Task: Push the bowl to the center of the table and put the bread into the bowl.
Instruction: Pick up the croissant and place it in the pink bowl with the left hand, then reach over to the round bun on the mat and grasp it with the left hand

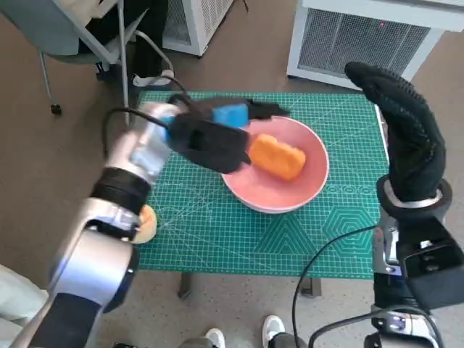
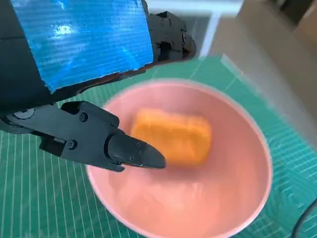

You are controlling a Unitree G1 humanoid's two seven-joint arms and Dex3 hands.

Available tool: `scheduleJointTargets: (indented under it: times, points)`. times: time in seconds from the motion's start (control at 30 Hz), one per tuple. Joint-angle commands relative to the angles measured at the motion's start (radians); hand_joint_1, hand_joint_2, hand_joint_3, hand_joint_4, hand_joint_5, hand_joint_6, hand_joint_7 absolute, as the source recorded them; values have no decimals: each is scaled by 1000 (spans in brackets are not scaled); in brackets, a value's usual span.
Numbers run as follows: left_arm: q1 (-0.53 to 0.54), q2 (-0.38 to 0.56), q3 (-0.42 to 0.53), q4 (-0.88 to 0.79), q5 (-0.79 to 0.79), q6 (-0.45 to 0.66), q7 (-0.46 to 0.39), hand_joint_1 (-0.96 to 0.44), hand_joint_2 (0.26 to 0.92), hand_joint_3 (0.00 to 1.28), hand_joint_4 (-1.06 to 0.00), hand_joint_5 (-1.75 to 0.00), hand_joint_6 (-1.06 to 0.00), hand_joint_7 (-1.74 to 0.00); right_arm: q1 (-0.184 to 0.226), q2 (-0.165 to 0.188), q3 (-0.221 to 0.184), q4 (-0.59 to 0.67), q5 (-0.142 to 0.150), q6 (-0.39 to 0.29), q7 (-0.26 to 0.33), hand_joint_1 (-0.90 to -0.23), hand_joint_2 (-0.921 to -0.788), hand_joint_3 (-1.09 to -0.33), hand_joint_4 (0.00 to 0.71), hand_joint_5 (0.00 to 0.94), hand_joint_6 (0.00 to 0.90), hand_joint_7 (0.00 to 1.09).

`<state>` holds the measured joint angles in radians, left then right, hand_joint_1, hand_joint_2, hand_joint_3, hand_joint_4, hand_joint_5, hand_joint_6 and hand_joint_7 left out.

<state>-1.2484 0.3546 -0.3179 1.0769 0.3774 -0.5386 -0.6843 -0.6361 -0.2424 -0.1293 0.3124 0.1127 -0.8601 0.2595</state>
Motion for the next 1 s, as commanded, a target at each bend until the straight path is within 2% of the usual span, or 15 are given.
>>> scheduleJointTargets:
  times: [0.03,0.2,0.47,0.7,1.0]
  points:
    - [72,99,68,-95,-95,-79,-63,-527,921,67,-38,-17,-92,-128,19,0,4,6,-12,4,-7,-567,-921,-812,279,0,-1,582]
    - [171,202,140,-224,-206,-100,-143,-491,921,72,-148,-58,-193,-172,22,3,8,2,-7,1,-6,-568,-921,-812,279,0,-1,582]
    - [349,387,211,-429,-277,-54,-230,-457,921,56,-269,-51,-284,-190,24,5,15,2,1,-6,-3,-573,-921,-811,279,0,-1,582]
    - [505,517,260,-562,-303,-4,-274,-456,920,46,-309,-22,-334,-150,22,7,19,6,13,-5,2,-574,-921,-810,279,0,-1,582]
    - [677,606,295,-676,-288,34,-263,-398,901,6,-307,-2,-381,-73,12,10,27,22,40,2,19,-575,-921,-810,285,3,-1,583]
